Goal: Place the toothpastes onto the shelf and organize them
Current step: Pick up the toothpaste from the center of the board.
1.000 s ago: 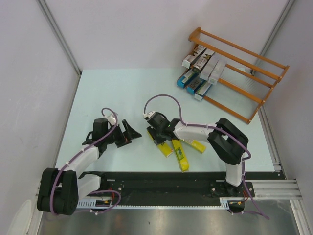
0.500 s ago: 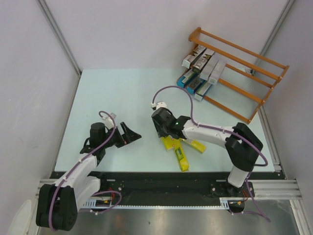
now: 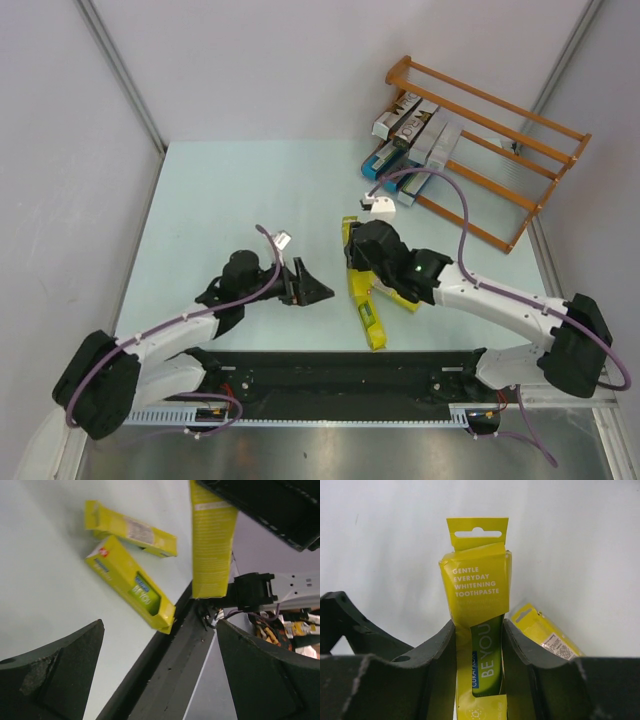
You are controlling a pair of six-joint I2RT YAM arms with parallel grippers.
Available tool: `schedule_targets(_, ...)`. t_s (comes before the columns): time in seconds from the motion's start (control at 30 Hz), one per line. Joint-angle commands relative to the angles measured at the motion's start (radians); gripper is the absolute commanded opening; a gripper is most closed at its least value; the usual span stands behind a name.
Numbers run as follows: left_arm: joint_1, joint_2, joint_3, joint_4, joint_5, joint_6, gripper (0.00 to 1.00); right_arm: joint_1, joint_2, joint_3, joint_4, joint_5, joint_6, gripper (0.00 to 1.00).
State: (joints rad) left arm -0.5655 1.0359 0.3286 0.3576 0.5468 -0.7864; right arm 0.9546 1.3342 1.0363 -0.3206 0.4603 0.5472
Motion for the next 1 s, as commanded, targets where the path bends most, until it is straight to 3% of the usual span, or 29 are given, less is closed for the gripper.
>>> schedule_targets(0.0,-0.109,0.071,0.141,0.145,-0.062,-0.001,1.0,0.006,-0.118,-0.038,0.051,0.089,0.076,0.22)
schedule_targets(0.33,-0.232,0.314,0.398,0.138,-0.073,0.018,0.98,0.009,-0.243,-0.09,0.04,0.135,0.128,0.23)
schedule_targets(0.43,-0.252,0.368,0.426,0.145,-0.071,0.022,0.85,0.009,-0.27,-0.097,0.031,0.155,0.137,0.23)
schedule_targets(0.47,-0.255,0.387,0.431,0.149,-0.071,0.018,0.75,0.009,-0.274,-0.102,0.031,0.158,0.137,0.24)
schedule_targets(0.67,-0.267,0.424,0.434,0.204,-0.054,-0.01,0.51,0.007,-0.293,-0.107,0.034,0.156,0.135,0.24)
schedule_targets(0.83,-0.269,0.408,0.435,0.202,-0.057,-0.007,0.43,0.003,-0.293,-0.107,0.034,0.147,0.126,0.27)
schedule_targets(0.97,-0.269,0.389,0.44,0.185,-0.047,-0.008,0.43,-0.004,-0.302,-0.108,0.032,0.135,0.12,0.46)
